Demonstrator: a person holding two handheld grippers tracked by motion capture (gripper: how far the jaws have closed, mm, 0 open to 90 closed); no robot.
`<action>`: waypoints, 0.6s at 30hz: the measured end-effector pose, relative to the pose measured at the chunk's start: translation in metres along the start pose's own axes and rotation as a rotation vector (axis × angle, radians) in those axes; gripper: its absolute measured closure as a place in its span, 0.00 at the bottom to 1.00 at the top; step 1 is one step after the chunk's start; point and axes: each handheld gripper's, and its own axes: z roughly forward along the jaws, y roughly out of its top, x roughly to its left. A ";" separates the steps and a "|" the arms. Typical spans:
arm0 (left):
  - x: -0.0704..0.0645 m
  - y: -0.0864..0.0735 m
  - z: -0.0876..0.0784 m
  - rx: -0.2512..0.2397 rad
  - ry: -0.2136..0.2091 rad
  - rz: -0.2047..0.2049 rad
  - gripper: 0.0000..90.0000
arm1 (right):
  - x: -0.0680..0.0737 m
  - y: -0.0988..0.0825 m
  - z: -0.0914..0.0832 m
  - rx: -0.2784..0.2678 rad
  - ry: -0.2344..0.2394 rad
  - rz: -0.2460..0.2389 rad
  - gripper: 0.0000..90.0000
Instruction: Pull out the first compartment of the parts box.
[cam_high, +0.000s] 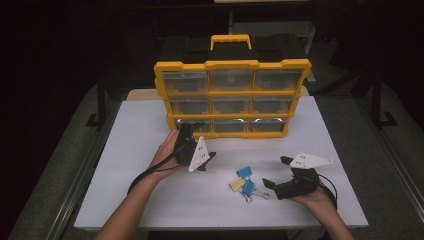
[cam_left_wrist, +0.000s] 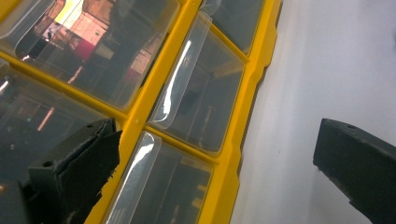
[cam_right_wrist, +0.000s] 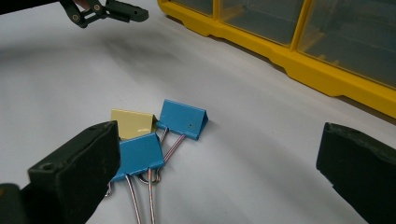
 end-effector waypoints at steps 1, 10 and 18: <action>0.000 0.000 0.000 0.001 0.002 0.010 0.00 | 0.000 0.000 0.000 -0.001 0.000 -0.002 0.00; -0.001 0.003 -0.001 0.007 0.039 0.087 0.00 | 0.000 0.000 0.000 -0.001 0.000 -0.006 0.00; -0.003 0.005 -0.001 0.008 0.068 0.146 0.00 | 0.000 0.000 0.000 -0.001 0.000 -0.006 0.00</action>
